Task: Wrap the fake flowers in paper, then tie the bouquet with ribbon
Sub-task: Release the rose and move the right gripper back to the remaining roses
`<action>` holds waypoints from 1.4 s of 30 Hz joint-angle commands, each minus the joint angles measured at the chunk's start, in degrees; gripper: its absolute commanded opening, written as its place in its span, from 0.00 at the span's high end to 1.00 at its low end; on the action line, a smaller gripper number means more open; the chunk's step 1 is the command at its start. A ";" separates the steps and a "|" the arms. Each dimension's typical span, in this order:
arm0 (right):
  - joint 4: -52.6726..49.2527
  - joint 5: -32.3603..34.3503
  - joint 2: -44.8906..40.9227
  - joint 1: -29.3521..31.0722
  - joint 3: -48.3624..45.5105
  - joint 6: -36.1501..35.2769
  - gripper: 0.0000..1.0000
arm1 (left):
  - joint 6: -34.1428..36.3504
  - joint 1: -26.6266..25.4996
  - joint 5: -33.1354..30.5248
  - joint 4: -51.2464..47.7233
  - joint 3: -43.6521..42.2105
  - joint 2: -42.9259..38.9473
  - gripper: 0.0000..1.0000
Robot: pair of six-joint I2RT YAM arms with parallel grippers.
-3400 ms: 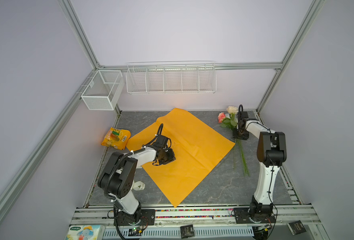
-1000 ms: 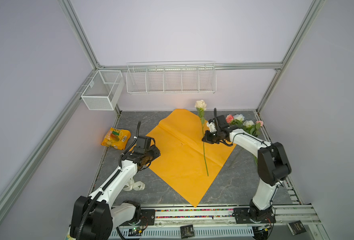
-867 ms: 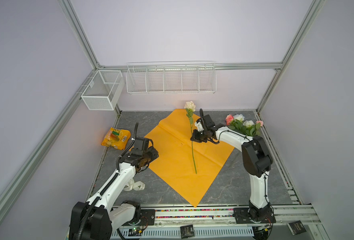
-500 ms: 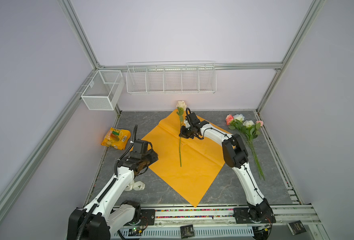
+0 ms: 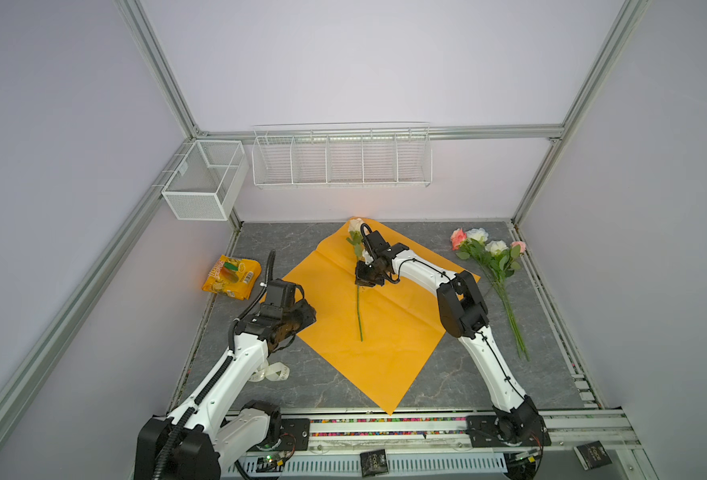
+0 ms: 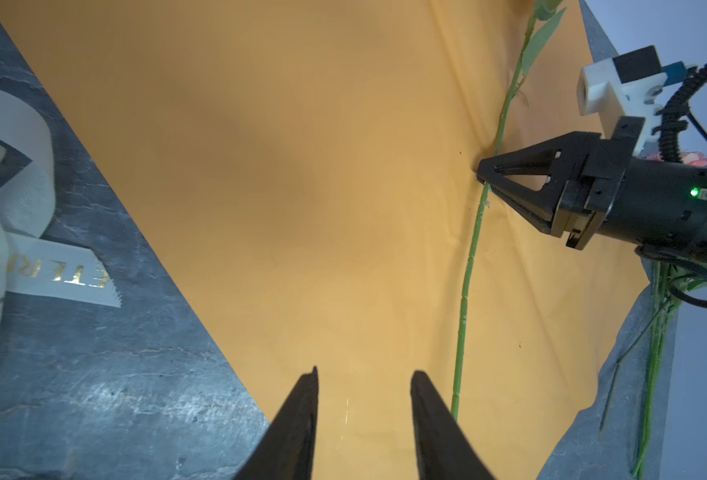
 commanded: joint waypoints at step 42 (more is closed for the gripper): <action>-6.59 18.48 -32.50 -49.50 -37.15 -37.20 0.66 | -1.91 -20.05 17.22 16.55 17.23 31.69 0.57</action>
